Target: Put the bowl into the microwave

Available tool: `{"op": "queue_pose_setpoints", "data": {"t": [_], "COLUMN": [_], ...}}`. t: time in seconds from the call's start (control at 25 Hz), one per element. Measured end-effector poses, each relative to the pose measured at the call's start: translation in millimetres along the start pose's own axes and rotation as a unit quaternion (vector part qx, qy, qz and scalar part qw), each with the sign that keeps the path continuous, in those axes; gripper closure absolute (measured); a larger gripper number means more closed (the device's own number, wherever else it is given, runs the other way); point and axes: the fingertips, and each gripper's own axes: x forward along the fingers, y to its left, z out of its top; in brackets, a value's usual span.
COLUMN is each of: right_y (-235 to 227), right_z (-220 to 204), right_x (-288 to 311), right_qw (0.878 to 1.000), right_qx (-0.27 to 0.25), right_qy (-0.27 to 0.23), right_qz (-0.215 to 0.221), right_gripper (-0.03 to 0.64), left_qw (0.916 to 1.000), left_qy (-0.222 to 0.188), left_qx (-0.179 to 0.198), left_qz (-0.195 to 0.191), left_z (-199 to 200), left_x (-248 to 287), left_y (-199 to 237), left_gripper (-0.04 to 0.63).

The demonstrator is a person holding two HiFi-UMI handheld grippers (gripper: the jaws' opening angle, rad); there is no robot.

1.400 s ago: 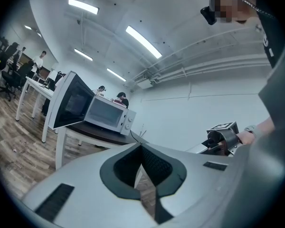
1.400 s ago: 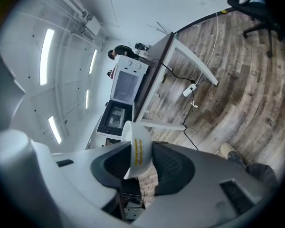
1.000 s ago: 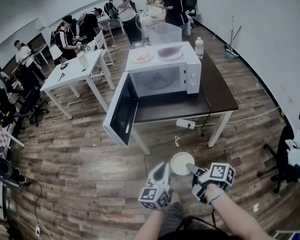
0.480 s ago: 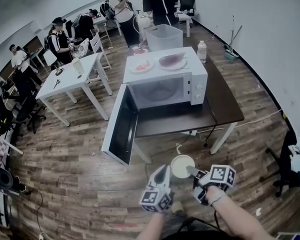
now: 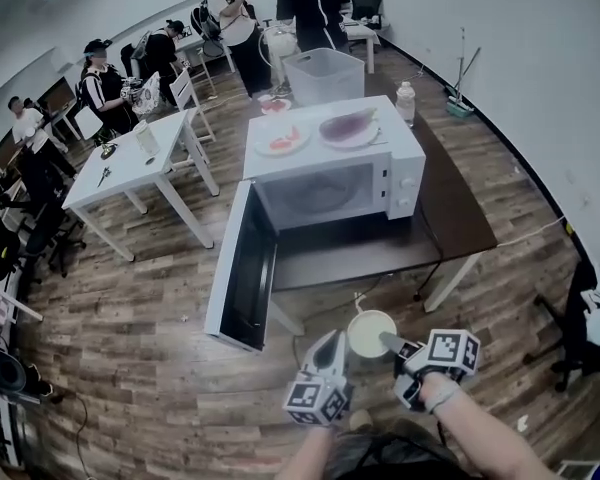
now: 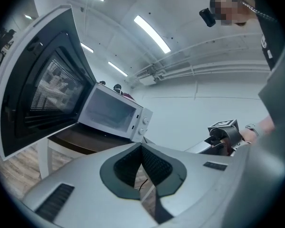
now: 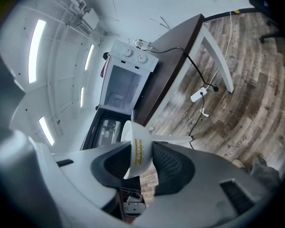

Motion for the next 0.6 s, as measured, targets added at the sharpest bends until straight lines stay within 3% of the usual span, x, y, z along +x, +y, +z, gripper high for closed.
{"op": "queue_pose_setpoints", "data": {"t": [0.6], "right_y": [9], "right_z": [24], "right_x": [49], "right_qw": [1.000], "right_qx": [-0.006], "right_qy": [0.022], "right_qz": [-0.001], "right_gripper": [0.486], "left_qw": [0.9993], "left_qy": [-0.010], "left_qx": [0.005], "left_qz": [0.035], "left_z": [15], "left_x": [18], "left_y": [41], "left_gripper": [0.595]}}
